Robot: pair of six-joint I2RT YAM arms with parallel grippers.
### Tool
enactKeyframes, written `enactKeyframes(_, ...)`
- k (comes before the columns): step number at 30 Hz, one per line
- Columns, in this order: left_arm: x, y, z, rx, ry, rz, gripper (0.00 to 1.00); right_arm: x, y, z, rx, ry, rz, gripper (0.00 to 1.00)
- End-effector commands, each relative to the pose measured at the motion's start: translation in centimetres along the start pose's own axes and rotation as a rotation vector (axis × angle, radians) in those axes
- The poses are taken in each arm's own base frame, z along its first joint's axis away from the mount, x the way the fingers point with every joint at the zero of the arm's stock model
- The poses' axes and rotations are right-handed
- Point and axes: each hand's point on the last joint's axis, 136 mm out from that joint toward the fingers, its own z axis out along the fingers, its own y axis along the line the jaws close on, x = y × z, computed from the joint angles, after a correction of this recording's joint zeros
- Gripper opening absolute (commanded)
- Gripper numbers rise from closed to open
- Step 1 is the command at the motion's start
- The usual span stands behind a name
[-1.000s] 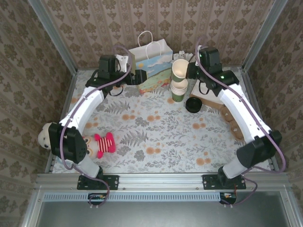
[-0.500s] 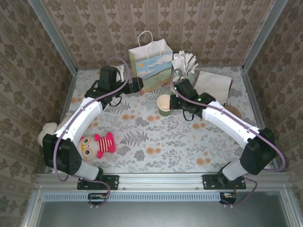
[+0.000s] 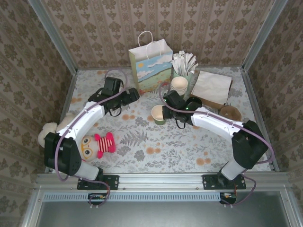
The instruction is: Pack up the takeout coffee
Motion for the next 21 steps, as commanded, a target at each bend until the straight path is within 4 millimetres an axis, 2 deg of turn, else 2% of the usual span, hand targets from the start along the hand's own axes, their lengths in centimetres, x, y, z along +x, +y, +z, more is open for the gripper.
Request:
enactKeyframes(1,2.3,3.1,1.1,-0.149,0.046,-0.083,1.0,0.3,-0.1,1.0,0.021,-0.006,-0.021,0.0)
enactKeyframes(8,3.8,2.6,3.5,-0.135,0.109,-0.08,1.0,1.3,-0.5,1.5,0.095,0.031,-0.028,0.0)
enactKeyframes(10,4.8,1.6,4.1,-0.126,0.135,-0.051,1.0,1.6,-1.0,1.5,0.123,0.038,-0.015,0.0)
enactKeyframes(14,5.4,1.1,4.7,-0.114,0.169,-0.044,1.0,1.7,-2.1,0.9,0.185,0.055,-0.009,0.0)
enactKeyframes(21,5.4,0.8,5.2,-0.112,0.178,-0.04,1.0,1.1,-2.3,-0.2,0.21,0.081,-0.01,0.01)
